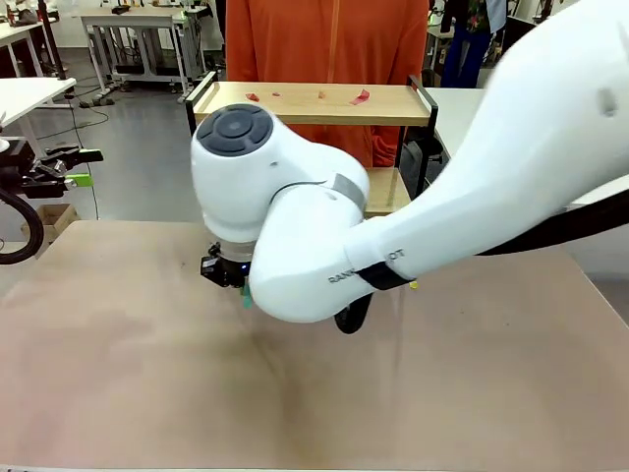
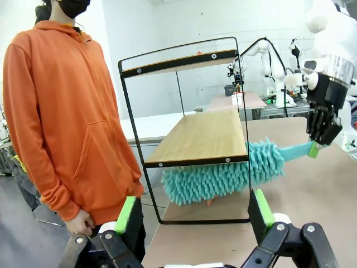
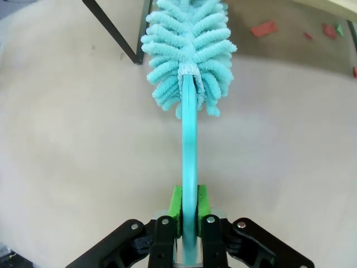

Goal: Clean the shelf.
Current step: Clean the specific section of the Shelf indicated by the human with the Duster.

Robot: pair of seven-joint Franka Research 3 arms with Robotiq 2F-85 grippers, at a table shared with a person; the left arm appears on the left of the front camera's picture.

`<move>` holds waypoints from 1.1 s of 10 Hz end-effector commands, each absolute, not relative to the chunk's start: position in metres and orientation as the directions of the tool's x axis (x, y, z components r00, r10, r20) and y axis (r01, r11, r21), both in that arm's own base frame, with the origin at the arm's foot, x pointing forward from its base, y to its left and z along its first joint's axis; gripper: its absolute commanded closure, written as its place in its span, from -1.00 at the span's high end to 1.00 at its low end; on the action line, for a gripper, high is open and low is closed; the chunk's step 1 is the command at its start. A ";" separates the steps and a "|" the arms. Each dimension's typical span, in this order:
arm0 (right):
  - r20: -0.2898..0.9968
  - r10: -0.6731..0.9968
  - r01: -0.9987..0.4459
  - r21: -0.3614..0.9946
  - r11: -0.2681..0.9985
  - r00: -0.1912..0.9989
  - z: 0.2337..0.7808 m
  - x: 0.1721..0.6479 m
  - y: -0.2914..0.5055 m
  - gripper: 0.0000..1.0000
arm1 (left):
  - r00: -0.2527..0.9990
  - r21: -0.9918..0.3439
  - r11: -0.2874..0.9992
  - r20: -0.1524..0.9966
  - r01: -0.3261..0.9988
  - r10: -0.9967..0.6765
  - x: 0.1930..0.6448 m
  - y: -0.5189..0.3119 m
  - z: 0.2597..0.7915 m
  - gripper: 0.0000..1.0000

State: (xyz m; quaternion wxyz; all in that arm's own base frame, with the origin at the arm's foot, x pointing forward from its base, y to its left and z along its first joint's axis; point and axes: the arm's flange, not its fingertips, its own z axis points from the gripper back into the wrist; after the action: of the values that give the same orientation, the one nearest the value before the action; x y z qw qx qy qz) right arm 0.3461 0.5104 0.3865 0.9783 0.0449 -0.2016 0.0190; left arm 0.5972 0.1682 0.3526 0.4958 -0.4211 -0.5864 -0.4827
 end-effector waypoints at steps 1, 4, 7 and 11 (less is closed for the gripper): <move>0.416 -0.012 -0.016 0.064 0.998 0.909 0.369 0.356 0.542 -0.74 | -0.162 0.158 0.175 0.987 0.972 0.010 0.594 0.169 0.356 1.00; 0.465 -0.037 0.007 0.067 0.998 0.885 0.360 0.353 0.555 -0.74 | -0.162 0.158 0.175 0.987 0.972 0.010 0.594 0.169 0.356 1.00; 0.396 -0.017 -0.005 0.056 0.998 0.918 0.341 0.357 0.558 -0.74 | -0.162 0.158 0.175 0.987 0.972 0.010 0.594 0.169 0.356 1.00; 0.376 0.001 -0.020 0.048 0.999 0.926 0.332 0.357 0.551 -0.74 | -0.162 0.158 0.175 0.987 0.972 0.010 0.594 0.169 0.356 1.00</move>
State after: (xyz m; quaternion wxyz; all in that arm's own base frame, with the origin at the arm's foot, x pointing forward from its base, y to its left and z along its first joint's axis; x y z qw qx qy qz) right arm 0.3573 0.5509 0.3313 0.9820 0.0268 -0.1869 0.0047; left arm 0.5972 0.1682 0.3526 0.4958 -0.4210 -0.5864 -0.4827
